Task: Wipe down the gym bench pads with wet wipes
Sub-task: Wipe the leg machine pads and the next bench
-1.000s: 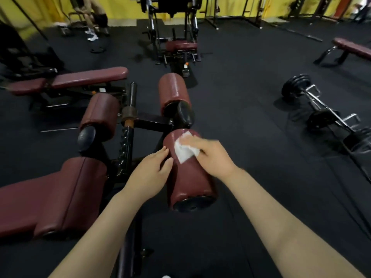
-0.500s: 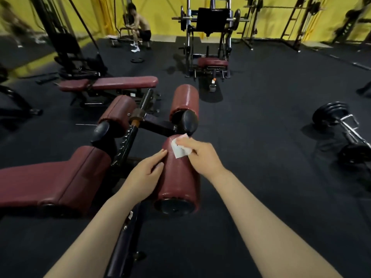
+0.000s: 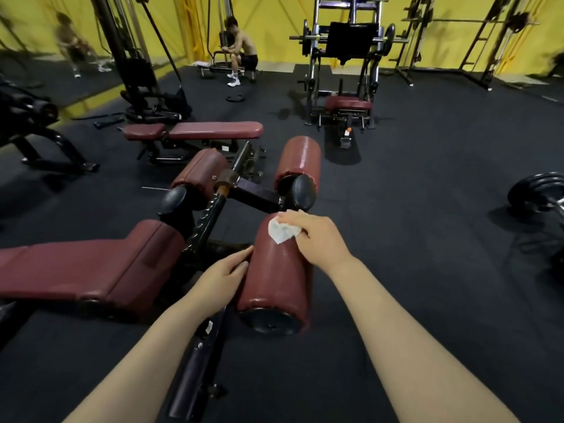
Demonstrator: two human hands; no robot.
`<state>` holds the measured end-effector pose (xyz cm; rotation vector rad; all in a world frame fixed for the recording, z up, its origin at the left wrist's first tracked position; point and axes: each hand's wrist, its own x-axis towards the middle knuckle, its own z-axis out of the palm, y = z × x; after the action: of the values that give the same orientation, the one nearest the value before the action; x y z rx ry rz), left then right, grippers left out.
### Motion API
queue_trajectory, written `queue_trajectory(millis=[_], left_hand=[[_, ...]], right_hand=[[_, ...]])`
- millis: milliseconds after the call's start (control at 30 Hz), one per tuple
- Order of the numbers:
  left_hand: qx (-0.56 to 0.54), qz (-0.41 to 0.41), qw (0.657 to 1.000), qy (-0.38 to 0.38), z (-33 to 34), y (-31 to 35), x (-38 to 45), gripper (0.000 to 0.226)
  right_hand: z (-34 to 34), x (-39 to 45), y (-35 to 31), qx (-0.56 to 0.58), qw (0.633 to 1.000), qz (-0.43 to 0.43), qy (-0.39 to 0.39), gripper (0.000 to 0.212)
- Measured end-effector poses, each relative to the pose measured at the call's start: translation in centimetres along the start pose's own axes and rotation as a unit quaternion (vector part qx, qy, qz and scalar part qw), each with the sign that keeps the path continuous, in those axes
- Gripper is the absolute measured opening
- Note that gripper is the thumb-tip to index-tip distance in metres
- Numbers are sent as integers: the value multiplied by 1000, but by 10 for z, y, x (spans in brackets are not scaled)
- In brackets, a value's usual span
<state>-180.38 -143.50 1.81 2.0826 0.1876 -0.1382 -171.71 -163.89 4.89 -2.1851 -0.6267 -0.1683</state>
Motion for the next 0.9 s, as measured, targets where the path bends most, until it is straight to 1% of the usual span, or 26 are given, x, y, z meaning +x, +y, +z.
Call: queue_trajectory(millis=[33, 67, 100, 133, 167, 200, 267, 300, 367, 400, 433, 467, 500, 533, 600, 667, 733, 767, 800, 833, 900], left_hand=[[-5, -5, 1000, -2, -1, 0, 2, 39], [-13, -9, 1000, -4, -2, 0, 3, 37], [-26, -13, 1000, -8, -3, 1, 4, 35], [-37, -18, 999, -13, -4, 3, 5, 34], [-43, -17, 999, -18, -4, 5, 4, 34], [-44, -15, 999, -22, -4, 6, 4, 35], [-48, -12, 999, -24, -4, 7, 3, 38], [-48, -15, 998, -26, -4, 8, 2, 38], [-48, -19, 998, -39, -3, 11, -1, 34], [-48, -22, 998, -46, -3, 11, -2, 32], [-52, -29, 997, -49, -3, 12, -3, 33], [-55, -39, 996, -52, -4, 9, -3, 35], [-58, -47, 996, -53, -5, 8, -3, 37], [-59, -55, 995, -58, -6, 5, -2, 39], [-62, -56, 995, -55, -7, 0, -2, 48], [-54, -12, 998, -27, -8, 0, -3, 49], [-36, 37, 999, -14, -8, 2, -3, 47], [-37, 47, 998, -14, -8, 2, -2, 47], [-41, 43, 998, -12, -7, 0, -1, 45], [-53, 29, 998, -10, -6, -1, -3, 41], [-69, -3, 998, 1, -3, -2, -10, 33]], right_hand=[[-2, -4, -9, 12, 1000, -1, -9, 47], [-4, -17, -19, 30, 999, -28, -32, 40], [-4, -38, -29, 42, 994, -75, -69, 33], [-4, -62, -36, 65, 983, -126, -113, 31], [-1, -83, -38, 70, 973, -171, -140, 35], [1, -94, -35, 63, 965, -208, -150, 42], [3, -80, -14, 6, 961, -245, -128, 49], [4, -63, -1, -12, 969, -224, -98, 48], [0, -22, 20, -13, 995, -97, -22, 46], [-3, -6, 27, -2, 999, -41, 4, 48], [-4, 1, 28, 4, 1000, -15, 18, 49], [-1, -3, 23, 3, 1000, -14, 12, 49], [3, -16, 12, 2, 999, -34, -7, 47], [7, -35, 0, 6, 996, -78, -31, 45], [12, -78, -19, 24, 976, -194, -100, 43], [8, -99, -24, 17, 945, -280, -170, 45], [5, -87, -21, -2, 922, -325, -209, 43], [9, -77, -22, -7, 924, -316, -213, 43], [14, -65, -23, -8, 936, -286, -205, 43], [18, -54, -23, -7, 953, -242, -182, 43], [19, -30, -13, -10, 984, -149, -101, 44]])
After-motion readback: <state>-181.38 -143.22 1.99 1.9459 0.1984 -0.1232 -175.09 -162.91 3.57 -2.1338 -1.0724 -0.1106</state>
